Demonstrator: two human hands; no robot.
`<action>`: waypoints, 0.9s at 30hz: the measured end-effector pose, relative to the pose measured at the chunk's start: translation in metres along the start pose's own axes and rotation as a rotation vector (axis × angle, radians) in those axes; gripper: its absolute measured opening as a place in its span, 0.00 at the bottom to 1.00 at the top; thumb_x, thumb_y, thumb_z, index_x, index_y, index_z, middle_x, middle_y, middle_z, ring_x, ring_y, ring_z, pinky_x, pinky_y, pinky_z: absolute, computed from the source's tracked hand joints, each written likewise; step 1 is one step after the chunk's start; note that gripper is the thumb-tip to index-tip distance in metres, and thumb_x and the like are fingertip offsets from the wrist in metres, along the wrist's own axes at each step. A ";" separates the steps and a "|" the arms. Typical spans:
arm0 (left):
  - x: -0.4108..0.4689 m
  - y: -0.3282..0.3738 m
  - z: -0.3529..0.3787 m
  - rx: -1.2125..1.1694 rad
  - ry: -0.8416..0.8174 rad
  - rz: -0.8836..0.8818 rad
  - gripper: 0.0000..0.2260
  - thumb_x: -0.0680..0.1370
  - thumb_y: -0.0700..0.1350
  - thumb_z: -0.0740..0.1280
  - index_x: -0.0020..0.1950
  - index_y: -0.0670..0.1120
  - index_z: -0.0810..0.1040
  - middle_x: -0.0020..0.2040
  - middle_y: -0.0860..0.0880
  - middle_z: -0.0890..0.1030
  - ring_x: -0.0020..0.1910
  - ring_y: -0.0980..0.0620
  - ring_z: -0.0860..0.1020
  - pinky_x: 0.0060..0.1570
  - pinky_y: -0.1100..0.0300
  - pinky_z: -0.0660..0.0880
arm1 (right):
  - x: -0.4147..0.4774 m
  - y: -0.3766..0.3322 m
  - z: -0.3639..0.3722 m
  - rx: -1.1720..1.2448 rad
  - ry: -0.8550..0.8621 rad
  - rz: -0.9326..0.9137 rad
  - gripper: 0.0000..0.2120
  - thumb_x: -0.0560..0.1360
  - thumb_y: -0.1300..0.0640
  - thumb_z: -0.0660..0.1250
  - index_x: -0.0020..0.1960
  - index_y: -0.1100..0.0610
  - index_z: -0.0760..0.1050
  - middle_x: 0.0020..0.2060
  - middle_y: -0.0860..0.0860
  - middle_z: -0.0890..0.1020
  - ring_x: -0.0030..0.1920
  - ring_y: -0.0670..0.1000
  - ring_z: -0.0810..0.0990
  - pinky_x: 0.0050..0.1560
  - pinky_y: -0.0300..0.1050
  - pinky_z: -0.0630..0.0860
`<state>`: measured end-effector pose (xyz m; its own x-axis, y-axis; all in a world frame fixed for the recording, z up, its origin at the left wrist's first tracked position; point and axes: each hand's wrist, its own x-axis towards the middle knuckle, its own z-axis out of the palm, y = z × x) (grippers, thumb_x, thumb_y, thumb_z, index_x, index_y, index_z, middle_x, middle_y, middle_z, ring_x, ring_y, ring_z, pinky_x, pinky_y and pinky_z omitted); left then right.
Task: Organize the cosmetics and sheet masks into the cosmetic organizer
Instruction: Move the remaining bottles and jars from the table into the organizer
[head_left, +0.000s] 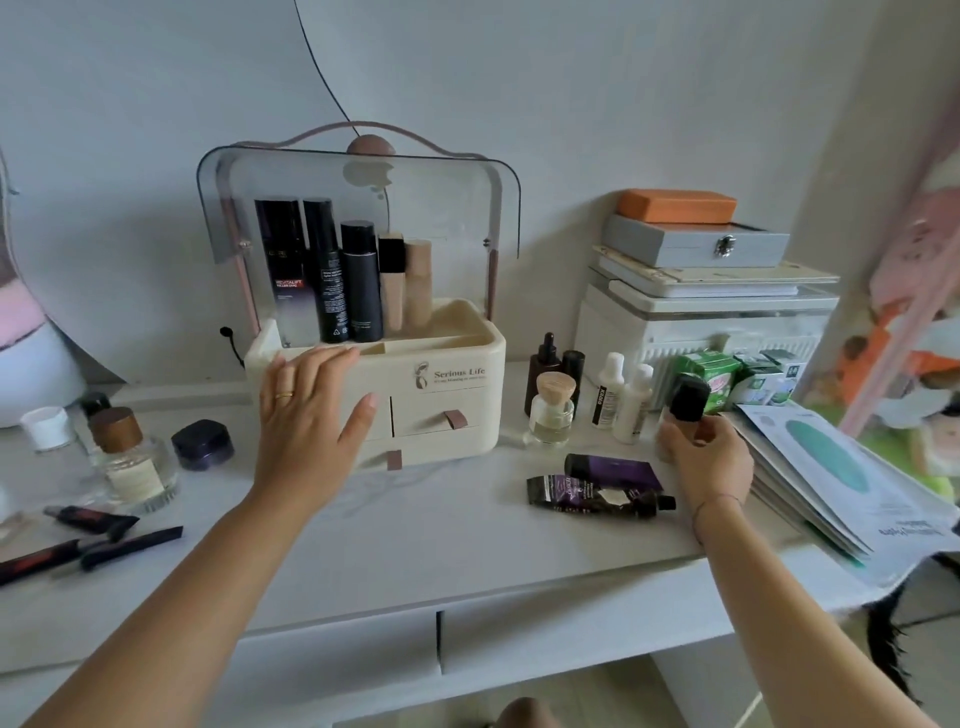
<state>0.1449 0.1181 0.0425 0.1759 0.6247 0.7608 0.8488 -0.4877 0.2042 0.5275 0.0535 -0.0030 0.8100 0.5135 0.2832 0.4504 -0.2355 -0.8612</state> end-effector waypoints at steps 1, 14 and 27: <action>0.000 0.000 0.000 0.000 0.001 0.000 0.23 0.77 0.55 0.55 0.68 0.46 0.68 0.65 0.47 0.71 0.67 0.46 0.64 0.71 0.46 0.53 | -0.001 0.000 -0.002 -0.012 0.013 0.005 0.17 0.70 0.46 0.70 0.51 0.56 0.77 0.48 0.54 0.83 0.43 0.54 0.76 0.41 0.45 0.68; -0.002 0.002 -0.004 -0.013 -0.030 -0.004 0.22 0.77 0.55 0.54 0.69 0.47 0.67 0.66 0.49 0.70 0.68 0.48 0.62 0.72 0.54 0.45 | -0.095 -0.165 0.017 0.342 -0.274 -0.640 0.19 0.69 0.42 0.67 0.55 0.51 0.79 0.44 0.44 0.84 0.45 0.43 0.82 0.48 0.39 0.79; -0.002 -0.001 -0.005 -0.050 -0.065 -0.001 0.23 0.79 0.58 0.50 0.70 0.49 0.65 0.67 0.53 0.69 0.70 0.54 0.60 0.72 0.56 0.45 | -0.045 -0.247 0.124 -0.115 -0.593 -0.354 0.09 0.74 0.59 0.66 0.50 0.63 0.79 0.46 0.59 0.83 0.47 0.59 0.82 0.51 0.51 0.80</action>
<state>0.1407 0.1143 0.0438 0.2087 0.6625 0.7194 0.8230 -0.5163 0.2367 0.3329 0.1908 0.1449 0.2800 0.9315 0.2322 0.7129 -0.0397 -0.7001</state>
